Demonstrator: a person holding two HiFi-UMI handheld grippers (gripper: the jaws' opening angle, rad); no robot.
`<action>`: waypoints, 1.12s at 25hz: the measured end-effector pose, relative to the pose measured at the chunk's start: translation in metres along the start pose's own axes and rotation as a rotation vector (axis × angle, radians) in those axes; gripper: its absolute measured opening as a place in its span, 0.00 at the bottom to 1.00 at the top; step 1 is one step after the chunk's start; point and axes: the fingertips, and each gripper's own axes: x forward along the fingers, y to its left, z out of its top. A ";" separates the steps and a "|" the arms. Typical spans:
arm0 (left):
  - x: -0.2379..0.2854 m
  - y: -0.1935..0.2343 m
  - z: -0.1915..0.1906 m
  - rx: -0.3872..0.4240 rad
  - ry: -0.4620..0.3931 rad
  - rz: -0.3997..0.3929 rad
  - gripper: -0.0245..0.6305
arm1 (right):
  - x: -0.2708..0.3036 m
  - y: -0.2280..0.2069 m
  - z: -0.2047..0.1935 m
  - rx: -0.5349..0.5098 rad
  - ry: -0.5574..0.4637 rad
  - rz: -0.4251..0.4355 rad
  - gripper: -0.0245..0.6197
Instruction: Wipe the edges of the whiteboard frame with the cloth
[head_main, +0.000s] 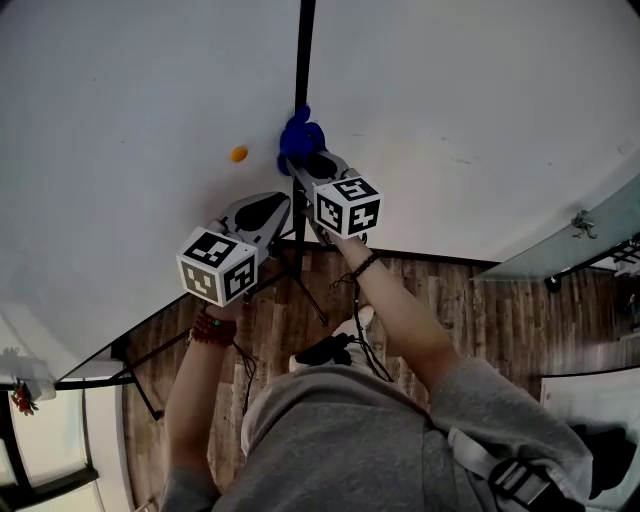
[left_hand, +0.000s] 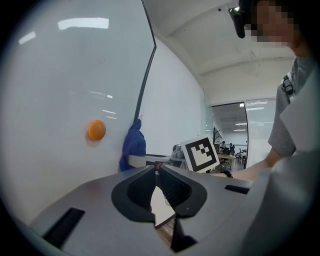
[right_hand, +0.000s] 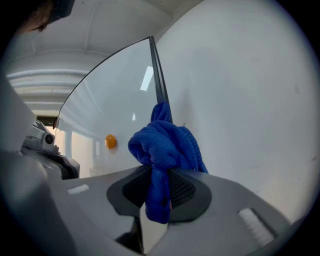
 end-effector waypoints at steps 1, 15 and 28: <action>-0.001 0.000 -0.002 -0.003 0.002 0.002 0.08 | 0.000 -0.001 -0.004 0.013 0.005 0.001 0.18; 0.005 -0.001 -0.015 -0.021 0.020 -0.003 0.08 | 0.001 -0.013 -0.044 0.061 0.073 -0.006 0.18; 0.013 0.002 -0.027 -0.042 0.036 -0.002 0.08 | 0.000 -0.017 -0.058 0.078 0.090 0.005 0.18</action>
